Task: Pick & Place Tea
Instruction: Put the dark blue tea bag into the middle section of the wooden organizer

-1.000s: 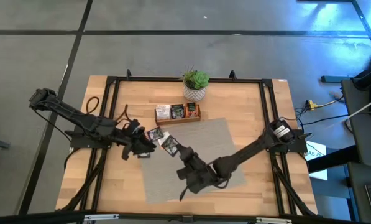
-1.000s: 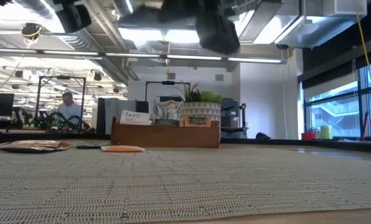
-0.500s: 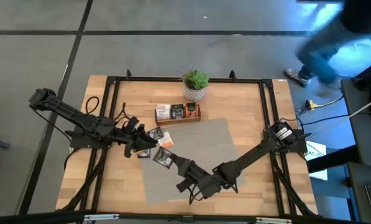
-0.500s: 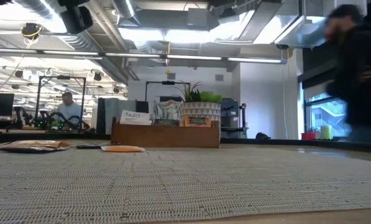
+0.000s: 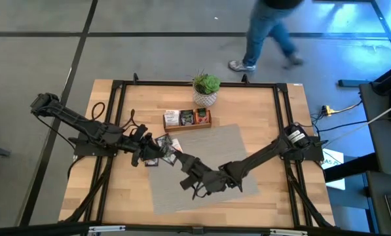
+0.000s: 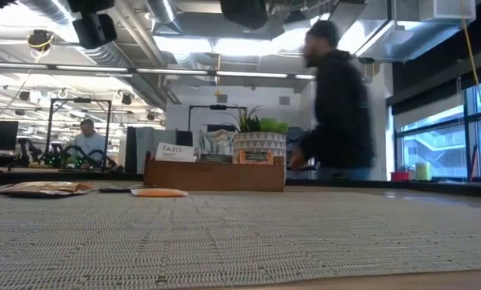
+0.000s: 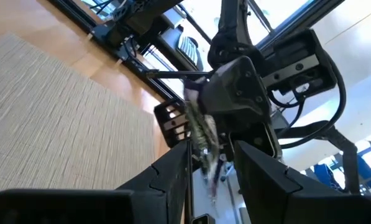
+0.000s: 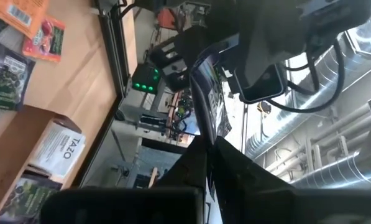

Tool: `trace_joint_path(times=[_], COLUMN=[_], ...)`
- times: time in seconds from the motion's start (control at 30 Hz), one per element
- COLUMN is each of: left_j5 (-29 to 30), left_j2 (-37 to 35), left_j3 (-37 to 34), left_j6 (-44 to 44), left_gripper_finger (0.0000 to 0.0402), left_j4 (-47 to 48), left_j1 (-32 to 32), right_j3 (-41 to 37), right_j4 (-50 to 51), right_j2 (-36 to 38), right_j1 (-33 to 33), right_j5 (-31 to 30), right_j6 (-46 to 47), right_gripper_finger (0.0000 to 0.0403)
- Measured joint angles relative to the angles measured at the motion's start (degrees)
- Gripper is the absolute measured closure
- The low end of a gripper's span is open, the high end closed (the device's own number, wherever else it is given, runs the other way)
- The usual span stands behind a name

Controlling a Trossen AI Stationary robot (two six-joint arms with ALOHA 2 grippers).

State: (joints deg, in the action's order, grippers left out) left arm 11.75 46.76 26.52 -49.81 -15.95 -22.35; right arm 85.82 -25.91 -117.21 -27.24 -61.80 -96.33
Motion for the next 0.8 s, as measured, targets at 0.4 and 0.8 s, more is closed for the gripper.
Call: trace_joint_path(times=[0.4,0.8], left_j5=[0.55,0.79], left_j2=[0.0,0.0], left_j3=[0.0,0.0], left_j6=[3.26,9.25], left_gripper_finger=[0.036,0.0398], left_j4=[-0.04,-0.07], left_j1=[0.0,2.37], right_j3=[0.0,-1.2], right_j4=[0.81,3.21], right_j2=[0.0,2.01], right_j1=[0.46,-0.61], right_j5=[1.51,-12.3], right_j6=[0.0,18.05], right_gripper_finger=[0.0362,0.0278])
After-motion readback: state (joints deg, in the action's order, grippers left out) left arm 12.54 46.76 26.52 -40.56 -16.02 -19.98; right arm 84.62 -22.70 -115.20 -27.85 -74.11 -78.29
